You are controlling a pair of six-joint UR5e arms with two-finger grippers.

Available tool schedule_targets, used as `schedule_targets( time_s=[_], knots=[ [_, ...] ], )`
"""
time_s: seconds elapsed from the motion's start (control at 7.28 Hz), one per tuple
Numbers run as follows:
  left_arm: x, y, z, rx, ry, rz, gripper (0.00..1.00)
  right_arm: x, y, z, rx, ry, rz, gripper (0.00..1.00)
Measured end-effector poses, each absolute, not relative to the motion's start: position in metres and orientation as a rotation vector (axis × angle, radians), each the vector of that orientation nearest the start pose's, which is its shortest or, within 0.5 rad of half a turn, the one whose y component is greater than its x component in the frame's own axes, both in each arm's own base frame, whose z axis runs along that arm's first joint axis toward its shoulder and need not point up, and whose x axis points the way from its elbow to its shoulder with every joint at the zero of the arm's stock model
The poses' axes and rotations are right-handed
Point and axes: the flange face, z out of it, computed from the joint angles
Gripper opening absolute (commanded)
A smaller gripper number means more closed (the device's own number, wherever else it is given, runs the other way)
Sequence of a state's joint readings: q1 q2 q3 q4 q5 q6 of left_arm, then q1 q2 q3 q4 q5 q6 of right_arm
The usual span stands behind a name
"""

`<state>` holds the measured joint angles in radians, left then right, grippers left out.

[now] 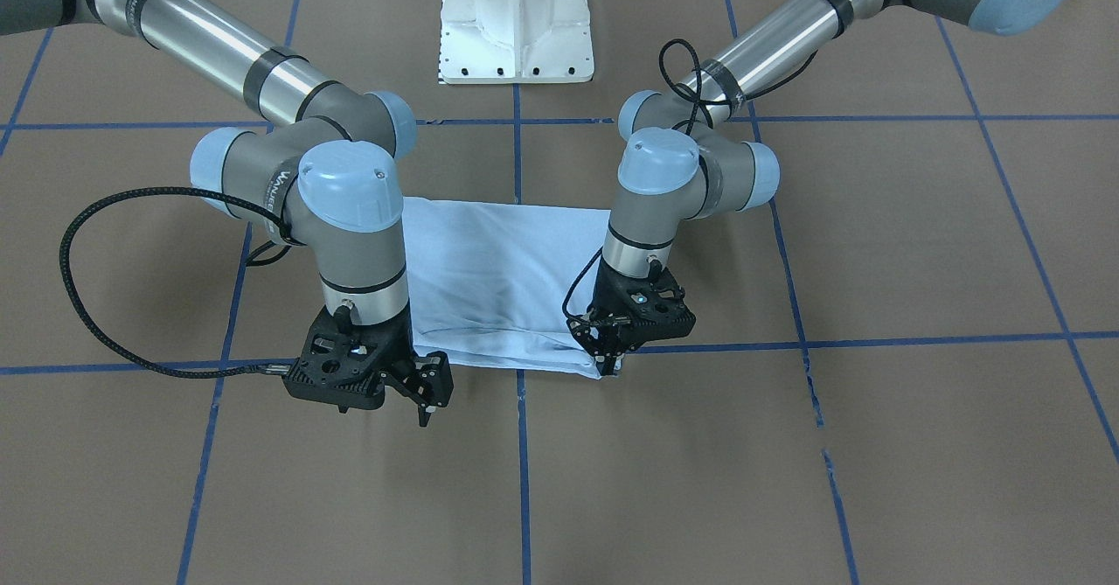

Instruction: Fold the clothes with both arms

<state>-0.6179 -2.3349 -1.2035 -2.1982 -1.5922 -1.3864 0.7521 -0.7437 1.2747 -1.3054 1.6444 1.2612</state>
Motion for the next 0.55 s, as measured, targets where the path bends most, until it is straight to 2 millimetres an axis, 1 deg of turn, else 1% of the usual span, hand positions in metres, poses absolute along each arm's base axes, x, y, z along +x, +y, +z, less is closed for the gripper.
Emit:
schedule_targets(
  time_s=[0.27, 0.41, 0.55],
  knots=[
    [0.55, -0.584, 0.297, 0.412, 0.927, -0.38, 0.0, -0.492, -0.633, 0.251, 0.345, -0.725, 0.389, 1.0],
    [0.542, -0.59, 0.303, 0.419, 0.916, -0.381, 0.0, -0.492, -0.633, 0.251, 0.345, -0.725, 0.389, 1.0],
    [0.538, -0.592, 0.307, 0.421, 0.91, -0.382, 0.99, -0.492, -0.633, 0.253, 0.344, -0.724, 0.389, 1.0]
  ],
)
